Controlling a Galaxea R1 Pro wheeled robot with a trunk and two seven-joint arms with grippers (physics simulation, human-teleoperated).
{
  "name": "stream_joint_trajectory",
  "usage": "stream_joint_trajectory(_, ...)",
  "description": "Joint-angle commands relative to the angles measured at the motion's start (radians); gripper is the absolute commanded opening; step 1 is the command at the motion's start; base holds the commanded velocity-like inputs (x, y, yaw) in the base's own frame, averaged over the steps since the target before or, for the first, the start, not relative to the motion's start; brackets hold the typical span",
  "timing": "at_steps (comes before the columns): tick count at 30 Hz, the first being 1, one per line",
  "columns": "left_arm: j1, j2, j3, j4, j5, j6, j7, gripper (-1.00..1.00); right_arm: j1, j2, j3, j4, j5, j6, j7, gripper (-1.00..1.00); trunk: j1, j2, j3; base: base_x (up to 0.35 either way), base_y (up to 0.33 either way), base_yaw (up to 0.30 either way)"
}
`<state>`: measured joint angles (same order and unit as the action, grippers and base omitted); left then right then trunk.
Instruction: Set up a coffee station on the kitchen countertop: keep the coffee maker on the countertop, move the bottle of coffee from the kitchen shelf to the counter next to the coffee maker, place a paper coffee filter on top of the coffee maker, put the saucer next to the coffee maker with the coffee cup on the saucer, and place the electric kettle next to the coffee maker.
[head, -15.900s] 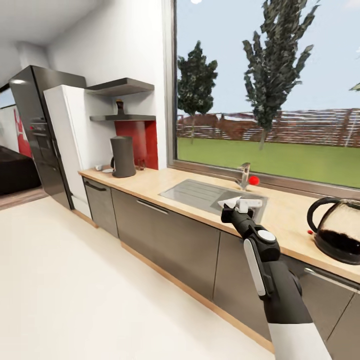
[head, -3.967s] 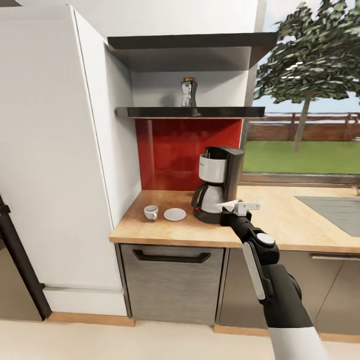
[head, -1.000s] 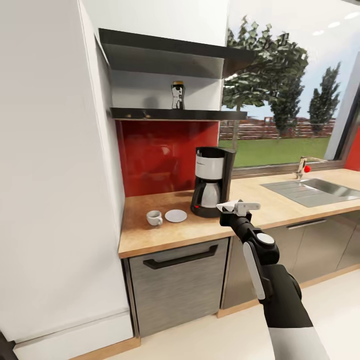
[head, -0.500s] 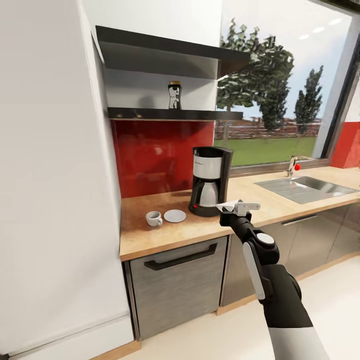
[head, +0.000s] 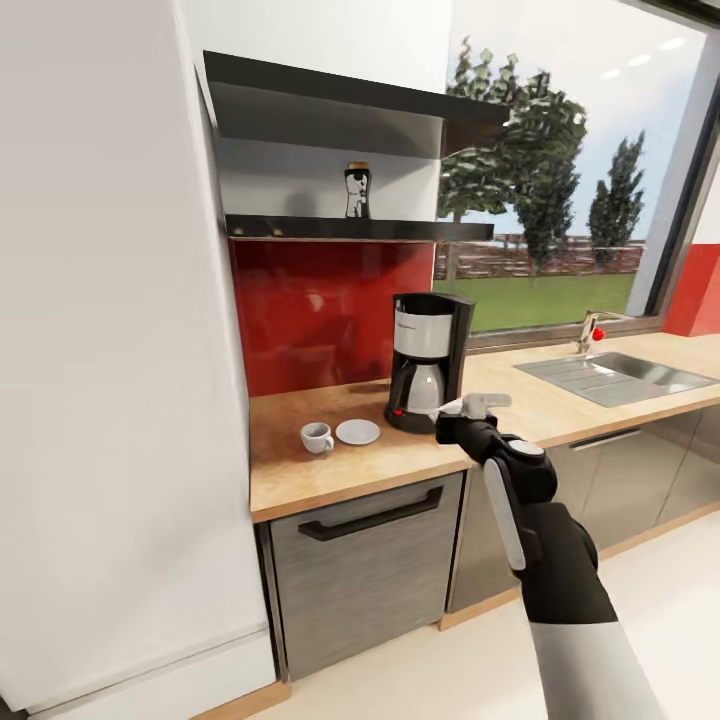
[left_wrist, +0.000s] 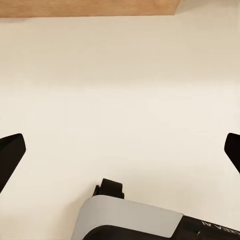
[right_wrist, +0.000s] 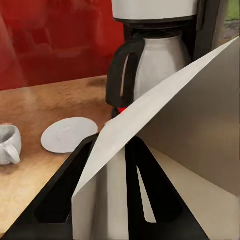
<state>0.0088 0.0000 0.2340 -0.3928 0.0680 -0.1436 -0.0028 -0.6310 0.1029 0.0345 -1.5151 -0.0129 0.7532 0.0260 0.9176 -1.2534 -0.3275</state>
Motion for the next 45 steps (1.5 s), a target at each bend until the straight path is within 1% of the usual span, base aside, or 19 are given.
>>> stream_joint_trajectory(1, 0.0, 0.0, -0.001, -0.001, 0.007, -0.001, 0.0, 1.0, -0.049, 0.002, -0.001, -0.001, -0.002, 0.071, 0.002, -1.0, 0.0, -0.001, -0.001, 0.0, 0.0, 0.0)
stream_joint_trajectory(5, 0.0, 0.0, -0.001, -0.001, 0.007, -0.001, 0.0, 1.0, -0.21, 0.008, 0.0, 0.0, 0.0, 0.198, -0.001, -1.0, 0.0, -0.001, -0.001, 0.0, 0.0, 0.0)
stream_joint_trajectory(12, 0.0, 0.0, -0.001, -0.001, 0.008, -0.001, 0.0, 1.0, -0.456, 0.027, -0.001, 0.088, 0.003, 0.248, -0.007, -1.0, 0.0, -0.001, -0.001, 0.0, 0.0, 0.0)
stream_joint_trajectory(13, 0.0, 0.0, -0.001, 0.0, 0.007, 0.0, 0.0, 1.0, -0.649, 0.039, -0.002, 0.309, 0.004, 0.253, -0.011, -1.0, 0.0, -0.001, -0.001, 0.0, 0.0, 0.0)
stream_joint_trajectory(15, 0.0, 0.0, -0.001, 0.0, 0.007, 0.0, 0.0, 1.0, -0.712, 0.045, -0.002, 0.398, 0.004, 0.254, -0.017, -1.0, 0.0, -0.001, -0.001, 0.0, 0.0, 0.0)
stream_joint_trajectory(18, 0.0, 0.0, -0.001, 0.0, 0.007, 0.001, 0.0, 1.0, -0.915, 0.055, -0.004, 0.711, 0.002, 0.251, -0.086, -1.0, 0.0, -0.001, -0.001, 0.0, 0.0, 0.0)
stream_joint_trajectory(20, 0.0, 0.0, -0.001, 0.0, 0.007, 0.001, 0.0, 1.0, -1.01, 0.056, -0.006, 0.85, -0.001, 0.249, -0.122, -1.0, 0.0, -0.001, -0.001, 0.0, 0.0, 0.0)
stream_joint_trajectory(22, 0.0, 0.0, -0.001, 0.0, 0.007, 0.001, 0.0, 1.0, -1.065, 0.057, -0.009, 0.929, -0.013, 0.248, -0.147, -1.0, 0.0, -0.001, -0.001, 0.0, 0.0, 0.0)
stream_joint_trajectory(24, 0.0, 0.0, -0.001, 0.0, 0.008, 0.001, 0.0, 1.0, -1.155, 0.059, -0.013, 1.055, -0.08, 0.245, -0.241, -1.0, 0.0, -0.001, -0.001, 0.0, 0.0, 0.0)
stream_joint_trajectory(25, 0.0, 0.0, -0.001, 0.0, 0.007, 0.001, 0.0, 1.0, -1.184, 0.06, -0.014, 1.099, -0.141, 0.244, -0.316, -1.0, 0.0, -0.001, -0.001, 0.0, 0.0, 0.0)
stream_joint_trajectory(27, 0.0, 0.0, -0.001, 0.0, 0.007, 0.001, 0.0, 1.0, -1.203, 0.063, -0.015, 1.128, -0.225, 0.239, -0.41, -1.0, 0.0, -0.001, -0.001, 0.0, 0.0, 0.0)
stream_joint_trajectory(28, 0.0, 0.0, -0.001, 0.0, 0.007, 0.001, 0.0, 1.0, -1.215, 0.066, -0.015, 1.147, -0.323, 0.235, -0.516, -1.0, 0.0, -0.001, -0.001, 0.0, 0.0, 0.0)
stream_joint_trajectory(29, 0.0, 0.0, -0.001, 0.0, 0.007, 0.001, 0.0, 1.0, -1.219, 0.068, -0.015, 1.154, -0.378, 0.233, -0.573, -1.0, 0.0, -0.001, -0.001, 0.0, 0.0, 0.0)
stream_joint_trajectory(31, 0.0, 0.0, -0.001, 0.0, 0.007, 0.001, 0.0, 1.0, -1.228, 0.072, -0.015, 1.171, -0.597, 0.219, -0.779, -1.0, 0.0, -0.001, -0.001, 0.0, 0.0, 0.0)
stream_joint_trajectory(33, 0.0, 0.0, -0.001, 0.0, 0.007, 0.001, 0.0, 1.0, -1.23, 0.072, -0.014, 1.175, -0.689, 0.201, -0.856, -1.0, 0.0, -0.001, -0.001, 0.0, 0.0, 0.0)
stream_joint_trajectory(34, 0.0, 0.0, -0.001, 0.0, 0.007, 0.001, 0.0, 1.0, -1.232, 0.072, -0.012, 1.18, -0.781, 0.174, -0.929, -1.0, 0.0, -0.001, -0.001, 0.0, 0.0, 0.0)
stream_joint_trajectory(35, 0.0, 0.0, -0.001, 0.0, 0.007, 0.001, 0.0, 1.0, -1.23, 0.072, -0.011, 1.194, -0.839, 0.155, -0.975, -1.0, 0.0, -0.001, -0.001, 0.0, 0.0, 0.0)
stream_joint_trajectory(38, 0.0, 0.0, -0.001, 0.0, 0.007, 0.001, 0.0, 1.0, -1.229, 0.072, -0.01, 1.23, -0.87, 0.145, -0.993, -1.0, 0.0, -0.001, -0.001, 0.111, 0.0, 0.0)
stream_joint_trajectory(45, 0.0, 0.0, -0.001, 0.0, 0.007, 0.001, 0.0, 1.0, -1.227, 0.072, -0.01, 1.25, -0.883, 0.14, -0.998, -1.0, 0.0, -0.001, -0.001, 0.08, 0.0, 0.0)
